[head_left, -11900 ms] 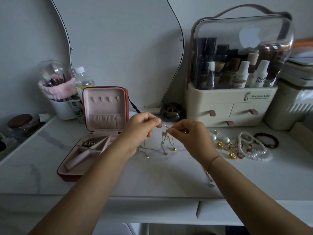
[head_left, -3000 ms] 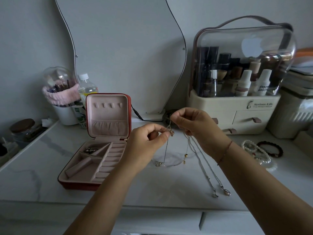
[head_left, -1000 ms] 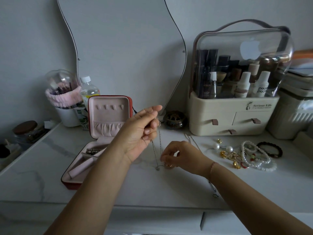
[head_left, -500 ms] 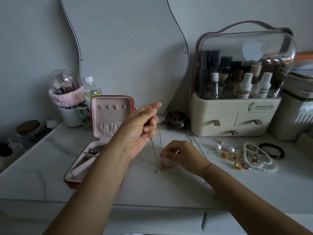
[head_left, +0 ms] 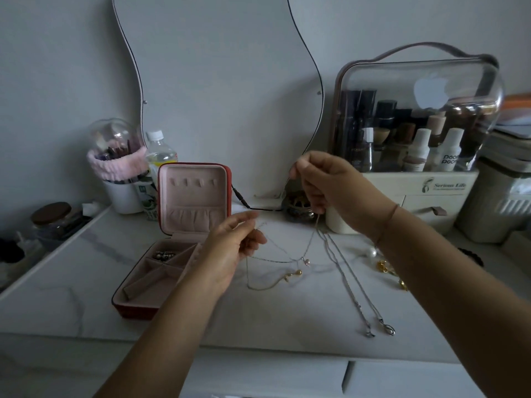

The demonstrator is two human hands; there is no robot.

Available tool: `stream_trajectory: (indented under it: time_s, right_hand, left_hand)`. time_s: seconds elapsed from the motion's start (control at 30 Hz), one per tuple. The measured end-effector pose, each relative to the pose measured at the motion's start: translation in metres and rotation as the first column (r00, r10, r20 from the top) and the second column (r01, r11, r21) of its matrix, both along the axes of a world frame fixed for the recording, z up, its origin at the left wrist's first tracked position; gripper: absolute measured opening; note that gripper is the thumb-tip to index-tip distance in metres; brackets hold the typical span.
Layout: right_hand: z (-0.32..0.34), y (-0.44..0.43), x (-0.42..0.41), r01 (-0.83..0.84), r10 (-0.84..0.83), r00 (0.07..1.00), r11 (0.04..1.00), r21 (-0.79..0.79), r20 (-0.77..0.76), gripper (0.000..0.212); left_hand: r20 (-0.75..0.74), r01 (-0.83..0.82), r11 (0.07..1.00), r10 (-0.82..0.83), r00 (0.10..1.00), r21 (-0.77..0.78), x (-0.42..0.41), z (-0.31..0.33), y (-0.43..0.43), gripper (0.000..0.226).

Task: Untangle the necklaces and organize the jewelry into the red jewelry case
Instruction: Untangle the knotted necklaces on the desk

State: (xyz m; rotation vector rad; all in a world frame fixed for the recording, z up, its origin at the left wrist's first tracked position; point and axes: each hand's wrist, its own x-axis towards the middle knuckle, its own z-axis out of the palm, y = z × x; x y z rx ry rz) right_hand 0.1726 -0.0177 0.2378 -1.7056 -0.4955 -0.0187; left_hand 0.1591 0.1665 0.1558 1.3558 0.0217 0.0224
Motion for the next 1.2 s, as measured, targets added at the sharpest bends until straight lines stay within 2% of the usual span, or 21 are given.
stream_trajectory:
  time_s: [0.17, 0.33, 0.57, 0.67, 0.9, 1.03, 1.13, 1.2]
  right_hand:
    - [0.032, -0.002, 0.001, -0.184, 0.184, 0.983, 0.978, 0.095, 0.006, 0.027]
    - [0.056, -0.005, 0.001, -0.209, 0.202, 0.977, 0.969, 0.131, 0.064, 0.026]
    - [0.071, -0.019, 0.002, -0.206, 0.19, 0.975, 0.967, 0.15, 0.111, 0.025]
    - [0.07, -0.032, 0.0, -0.202, 0.187, 0.975, 0.97, 0.134, 0.118, 0.024]
    - [0.043, -0.045, -0.008, -0.264, 0.264, 0.962, 0.964, -0.012, 0.066, 0.024]
    - [0.026, -0.038, -0.014, -0.293, 0.297, 0.954, 0.953, -0.08, 0.04, 0.027]
    - [0.013, -0.033, -0.016, -0.268, 0.278, 0.96, 0.945, -0.187, 0.032, 0.031]
    - [0.003, -0.029, -0.016, -0.261, 0.281, 0.959, 0.928, -0.265, 0.042, 0.027]
  left_hand:
    - [-0.065, -0.025, 0.999, 0.027, 0.998, 0.039, 0.003, -0.012, 0.001, 0.017]
    - [-0.141, -0.065, 0.996, 0.073, 0.987, 0.055, 0.008, -0.019, 0.001, 0.021]
    - [-0.283, -0.181, 0.982, 0.157, 0.946, -0.059, 0.021, -0.02, 0.0, 0.021]
    - [-0.317, -0.171, 0.973, 0.115, 0.941, -0.154, 0.027, -0.012, -0.001, 0.02]
    - [-0.119, -0.016, 0.984, -0.005, 0.993, -0.18, 0.029, 0.032, -0.012, 0.02]
    - [-0.009, 0.086, 0.99, -0.088, 0.996, -0.107, 0.031, 0.065, -0.023, 0.016]
    - [0.07, 0.122, 0.992, -0.119, 0.99, -0.042, 0.031, 0.085, -0.03, 0.013]
    - [0.121, 0.143, 0.989, -0.139, 0.983, -0.028, 0.032, 0.098, -0.033, 0.013]
